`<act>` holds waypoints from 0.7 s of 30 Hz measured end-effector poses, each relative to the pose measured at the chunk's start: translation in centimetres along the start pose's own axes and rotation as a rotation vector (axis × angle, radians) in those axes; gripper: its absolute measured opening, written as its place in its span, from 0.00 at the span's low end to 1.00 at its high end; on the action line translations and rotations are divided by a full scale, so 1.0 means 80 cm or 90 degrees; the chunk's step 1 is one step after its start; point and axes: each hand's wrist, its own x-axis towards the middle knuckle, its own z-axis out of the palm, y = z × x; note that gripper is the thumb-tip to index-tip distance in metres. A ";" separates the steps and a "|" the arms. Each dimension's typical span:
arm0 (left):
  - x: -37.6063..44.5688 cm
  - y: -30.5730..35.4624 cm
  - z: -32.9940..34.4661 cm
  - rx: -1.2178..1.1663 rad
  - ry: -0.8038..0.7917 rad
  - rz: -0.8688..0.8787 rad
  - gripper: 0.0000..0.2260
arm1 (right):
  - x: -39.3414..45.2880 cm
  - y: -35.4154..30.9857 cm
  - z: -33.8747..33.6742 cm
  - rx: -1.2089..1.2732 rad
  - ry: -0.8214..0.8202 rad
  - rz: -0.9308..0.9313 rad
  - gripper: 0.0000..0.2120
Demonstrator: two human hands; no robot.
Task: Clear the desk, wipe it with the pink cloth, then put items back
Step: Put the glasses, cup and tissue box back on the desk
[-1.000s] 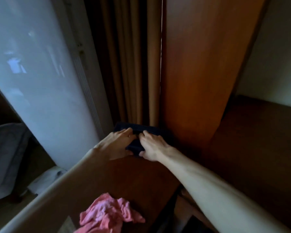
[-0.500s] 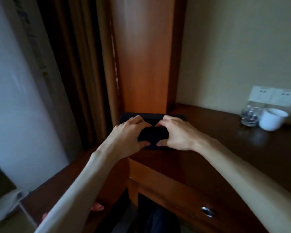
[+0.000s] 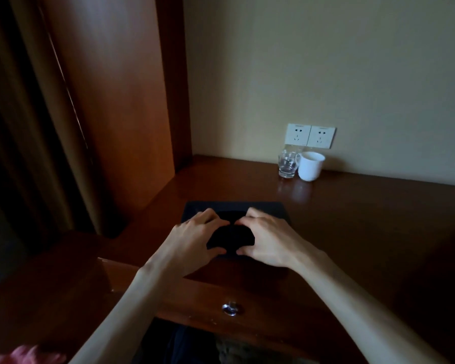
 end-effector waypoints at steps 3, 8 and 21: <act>-0.002 -0.003 0.011 0.005 0.021 0.007 0.28 | -0.002 0.002 0.010 -0.009 0.029 -0.013 0.29; -0.026 0.005 0.036 0.140 0.142 -0.076 0.45 | -0.037 0.014 0.037 -0.065 0.211 0.015 0.45; 0.034 -0.017 0.060 0.215 0.168 -0.150 0.39 | -0.013 0.066 0.059 -0.179 0.352 0.111 0.34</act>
